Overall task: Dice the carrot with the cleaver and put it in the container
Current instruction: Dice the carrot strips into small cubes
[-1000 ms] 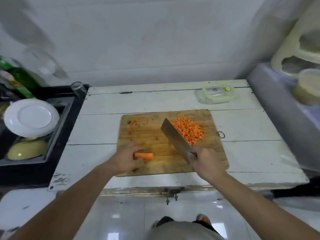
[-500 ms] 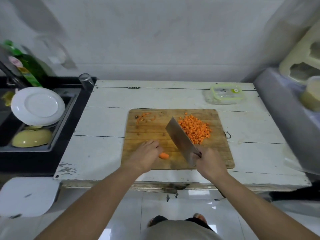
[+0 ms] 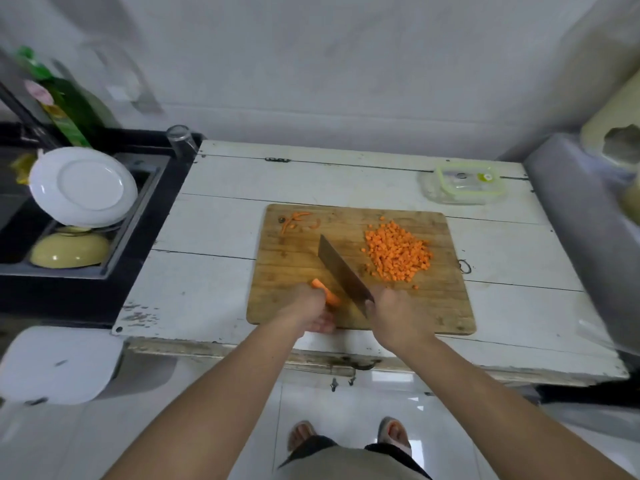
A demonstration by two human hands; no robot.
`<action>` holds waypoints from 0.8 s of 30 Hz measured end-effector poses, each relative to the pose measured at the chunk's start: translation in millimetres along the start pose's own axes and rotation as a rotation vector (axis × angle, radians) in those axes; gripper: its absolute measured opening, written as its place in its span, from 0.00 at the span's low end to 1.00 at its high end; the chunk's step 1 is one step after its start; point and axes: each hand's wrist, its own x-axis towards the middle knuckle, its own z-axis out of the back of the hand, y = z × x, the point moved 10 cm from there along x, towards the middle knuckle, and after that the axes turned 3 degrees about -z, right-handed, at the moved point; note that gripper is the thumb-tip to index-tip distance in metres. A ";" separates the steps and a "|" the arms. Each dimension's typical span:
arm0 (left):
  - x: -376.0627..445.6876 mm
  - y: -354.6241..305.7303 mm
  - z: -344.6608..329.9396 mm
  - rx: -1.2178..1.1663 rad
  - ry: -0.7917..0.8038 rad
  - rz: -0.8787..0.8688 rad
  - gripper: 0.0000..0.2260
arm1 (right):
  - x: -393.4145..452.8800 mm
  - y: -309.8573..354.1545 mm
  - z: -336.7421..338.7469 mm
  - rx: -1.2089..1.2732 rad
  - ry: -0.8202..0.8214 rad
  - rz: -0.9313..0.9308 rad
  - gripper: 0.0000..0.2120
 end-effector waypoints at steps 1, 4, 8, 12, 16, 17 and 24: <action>0.5 0.0 -3.7 0.007 0.004 -0.001 0.13 | 0.6 1.4 -0.5 0.001 0.018 0.000 0.11; 2.7 -3.0 -6.0 -0.002 -0.042 -0.008 0.14 | -3.7 4.2 -3.5 0.015 0.046 0.025 0.10; 9.0 -11.4 -4.9 0.100 -0.063 -0.074 0.14 | -13.8 -1.6 -12.8 0.140 0.052 0.026 0.08; 5.8 -10.9 -5.3 0.191 -0.072 -0.086 0.15 | -21.0 -10.2 -24.7 0.278 0.056 0.000 0.07; 1.6 -10.4 -10.4 0.283 -0.050 -0.067 0.15 | -17.3 -6.5 -25.9 0.278 0.093 0.026 0.09; 1.7 -10.0 -10.2 0.292 -0.050 -0.064 0.14 | -15.7 -5.6 -24.1 0.247 0.097 0.036 0.09; 0.2 -5.8 -11.0 0.192 -0.044 -0.048 0.11 | -24.3 6.2 4.7 0.077 -0.034 0.134 0.06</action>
